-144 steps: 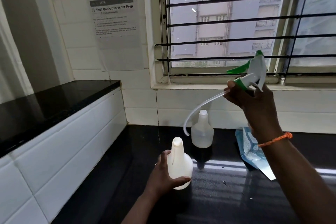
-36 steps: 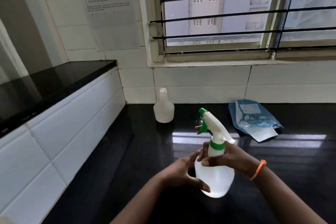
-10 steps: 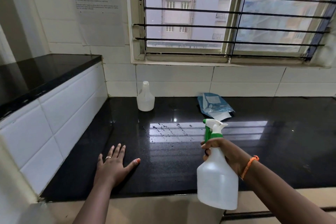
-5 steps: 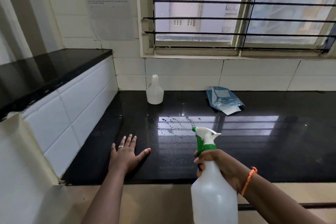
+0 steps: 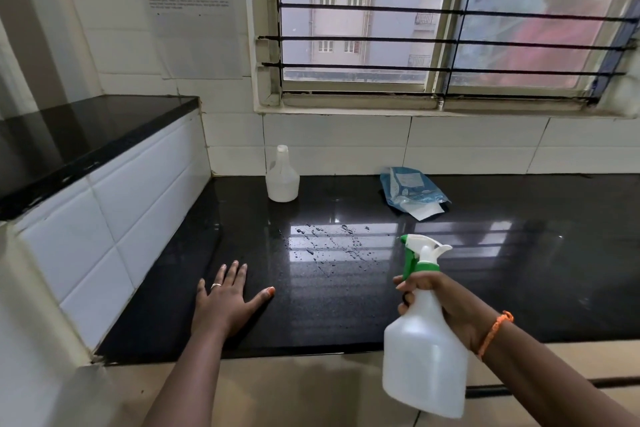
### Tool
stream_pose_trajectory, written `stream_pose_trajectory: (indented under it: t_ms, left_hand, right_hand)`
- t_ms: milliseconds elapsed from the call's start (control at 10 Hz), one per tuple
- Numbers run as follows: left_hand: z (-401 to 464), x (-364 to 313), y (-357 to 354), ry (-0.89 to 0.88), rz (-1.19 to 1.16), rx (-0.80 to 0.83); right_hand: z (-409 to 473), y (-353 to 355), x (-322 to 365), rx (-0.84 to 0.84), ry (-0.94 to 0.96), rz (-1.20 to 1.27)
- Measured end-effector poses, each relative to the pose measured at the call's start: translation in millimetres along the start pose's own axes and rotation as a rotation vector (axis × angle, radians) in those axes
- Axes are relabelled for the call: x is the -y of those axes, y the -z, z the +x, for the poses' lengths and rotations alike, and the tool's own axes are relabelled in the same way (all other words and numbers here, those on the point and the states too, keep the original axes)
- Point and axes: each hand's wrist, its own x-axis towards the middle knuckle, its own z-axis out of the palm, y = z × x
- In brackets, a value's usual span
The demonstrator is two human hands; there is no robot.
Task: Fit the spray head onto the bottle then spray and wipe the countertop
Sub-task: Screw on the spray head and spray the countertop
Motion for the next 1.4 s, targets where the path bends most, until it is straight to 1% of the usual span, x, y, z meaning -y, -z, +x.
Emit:
stream_pose_trajectory:
  t_ms: [200,400,500,700,900,1000,1100,1400]
  left_hand:
    - [-0.6,-0.6,1.9,0.001,-0.004,0.000]
    - [-1.5,-1.4,2.7,0.004,-0.011,0.003]
    - [-1.8,-2.0,2.9,0.006,-0.012,0.004]
    - [-2.2,-2.7,4.2,0.005,-0.017,0.003]
    - [-3.5,-2.7,5.4,0.003,-0.015,0.000]
    - [-2.8,-2.2,4.0,0.005,-0.024,0.003]
    - [-2.0,-1.6,3.4,0.012,-0.032,0.014]
    - [-7.7,-6.0,8.8,0.020,-0.016,0.046]
  right_hand:
    - [2.6,6.7,14.1,-0.040,-0.003,-0.032]
    - [9.7,8.3,21.0,-0.042,-0.005,-0.043]
    - [16.4,10.0,23.6,-0.033,-0.009,-0.085]
    - [29.1,-3.5,27.0,0.037,-0.024,-0.115]
    - [36.3,-14.7,22.8,0.069,-0.050,-0.115]
    - [37.7,-12.7,21.1,0.083,-0.028,-0.075]
    - [38.2,-10.7,22.6,0.107,0.035,-0.057]
    - [36.7,-19.0,37.7,0.155,0.241,-0.134]
